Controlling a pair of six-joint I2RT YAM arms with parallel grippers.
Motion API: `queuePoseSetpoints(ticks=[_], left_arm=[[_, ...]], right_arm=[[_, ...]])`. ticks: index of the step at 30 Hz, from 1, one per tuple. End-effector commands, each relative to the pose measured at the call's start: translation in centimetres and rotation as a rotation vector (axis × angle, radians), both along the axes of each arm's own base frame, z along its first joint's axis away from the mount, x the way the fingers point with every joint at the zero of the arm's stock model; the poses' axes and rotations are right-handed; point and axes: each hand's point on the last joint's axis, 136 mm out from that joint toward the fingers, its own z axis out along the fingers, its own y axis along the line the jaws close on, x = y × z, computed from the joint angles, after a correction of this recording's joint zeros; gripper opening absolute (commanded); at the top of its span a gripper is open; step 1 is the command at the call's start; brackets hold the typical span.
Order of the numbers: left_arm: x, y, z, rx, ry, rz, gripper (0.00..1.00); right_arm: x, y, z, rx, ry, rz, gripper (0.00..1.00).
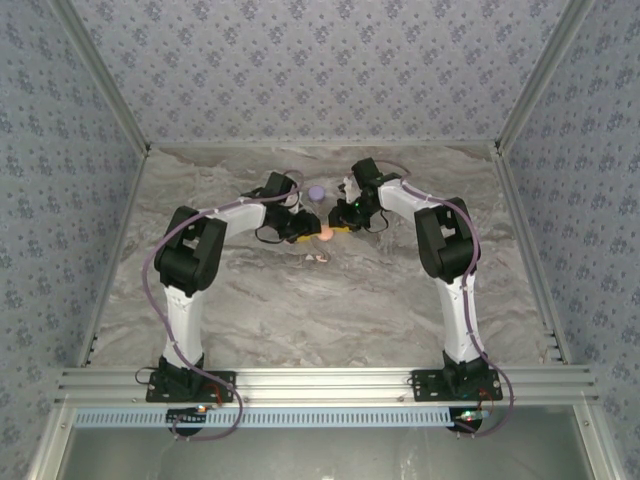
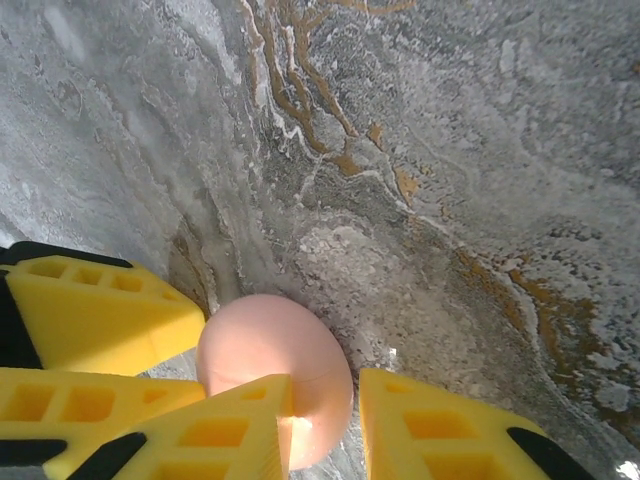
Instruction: Insert the wireless bluetooth earbuds into the charging case
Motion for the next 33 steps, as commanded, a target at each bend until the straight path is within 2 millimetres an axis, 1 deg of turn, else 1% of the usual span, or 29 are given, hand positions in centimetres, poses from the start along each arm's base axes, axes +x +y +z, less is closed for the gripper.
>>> queuePoseSetpoints(ticks=[1,12,17,26,33], left_arm=[[-0.5,-0.9,-0.5,-0.026,0.022,-0.013,0.42],[-0.3,-2.0,-1.0,-0.065,0.034,0.01,0.42],[-0.1,-2.2,-1.2,-0.081,0.033,0.038,0.4],[0.7,-2.5,-0.3,-0.14,-0.002,0.093,0.36],[0.9,-2.6,0.1,-0.156,-0.01,0.104,0.35]], right_arm=[[-0.7,-0.1,-1.1,-0.005,0.042,-0.012,0.26],[-1.5,-0.4,-1.6,0.002,0.059,-0.031,0.24],[-1.8,-0.5,-1.6,0.007,0.066,-0.04,0.24],[-2.5,-0.9,-1.5,0.027,0.079,-0.063,0.23],[-2.6,-0.9,-1.3,0.042,0.08,-0.071,0.23]])
